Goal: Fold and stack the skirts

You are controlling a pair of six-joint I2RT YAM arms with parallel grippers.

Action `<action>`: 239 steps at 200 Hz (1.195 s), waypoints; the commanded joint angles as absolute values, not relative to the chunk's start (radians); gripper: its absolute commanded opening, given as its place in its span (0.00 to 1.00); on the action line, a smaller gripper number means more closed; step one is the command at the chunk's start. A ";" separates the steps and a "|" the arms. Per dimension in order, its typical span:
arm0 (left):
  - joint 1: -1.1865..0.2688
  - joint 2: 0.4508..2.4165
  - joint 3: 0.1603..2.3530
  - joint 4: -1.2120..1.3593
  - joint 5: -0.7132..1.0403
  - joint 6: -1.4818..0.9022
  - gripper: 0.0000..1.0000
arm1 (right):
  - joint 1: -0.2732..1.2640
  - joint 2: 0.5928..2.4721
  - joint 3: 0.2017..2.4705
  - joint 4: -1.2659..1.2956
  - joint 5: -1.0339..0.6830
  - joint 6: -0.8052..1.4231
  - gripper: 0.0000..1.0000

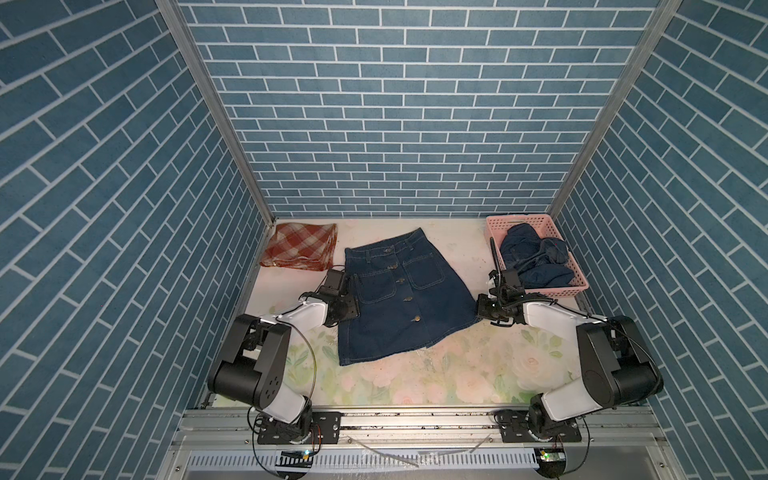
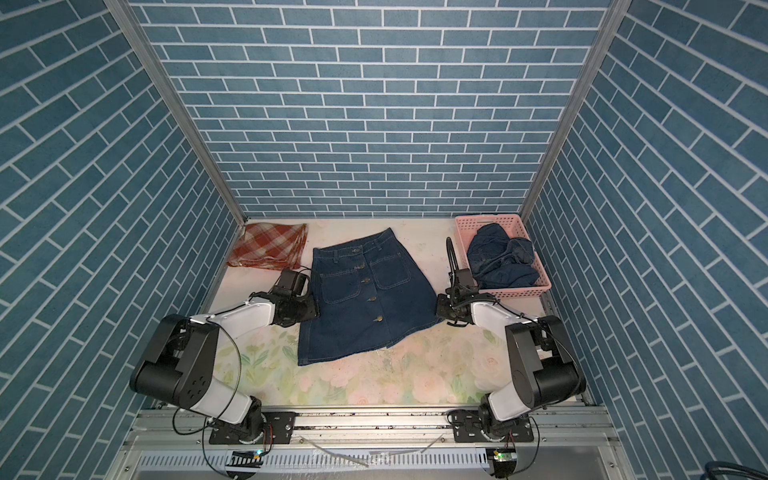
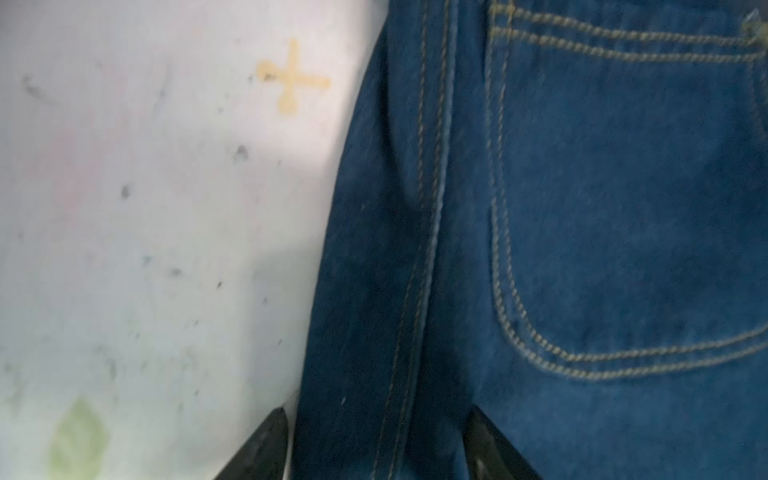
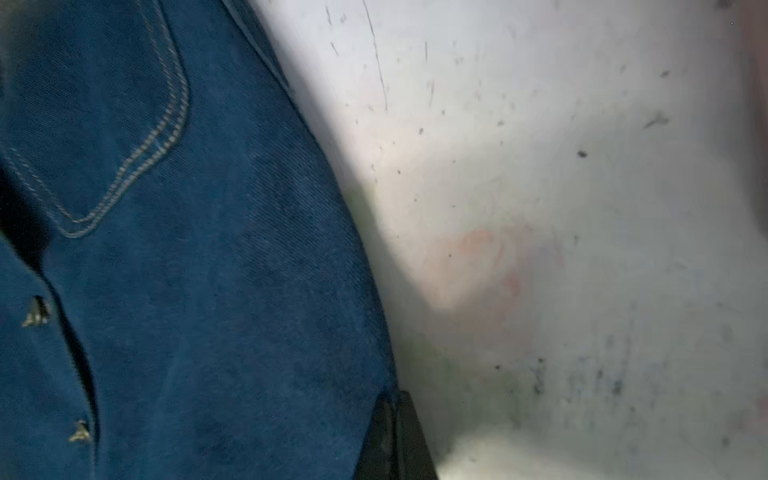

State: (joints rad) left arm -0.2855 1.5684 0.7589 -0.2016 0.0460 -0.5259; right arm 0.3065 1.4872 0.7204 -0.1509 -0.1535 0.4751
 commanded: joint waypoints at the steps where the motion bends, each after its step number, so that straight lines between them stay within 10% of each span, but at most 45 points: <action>1: -0.281 1.667 0.770 -0.191 0.092 -0.527 0.67 | 0.302 1.410 0.728 -0.182 -0.074 0.488 0.00; 156: -0.437 2.132 1.413 -0.344 0.139 -0.491 0.67 | 0.253 1.268 0.867 -0.338 0.146 0.414 0.00; 239: -0.286 1.765 1.020 -0.273 0.167 -0.516 0.67 | 0.500 1.368 1.041 -0.322 0.132 0.380 0.00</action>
State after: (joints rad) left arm -0.3229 1.8317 1.1355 -0.2798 0.1429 -0.4980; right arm 0.4168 1.3266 0.9627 -0.3264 0.1169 0.4099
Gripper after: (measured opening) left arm 0.667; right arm 0.047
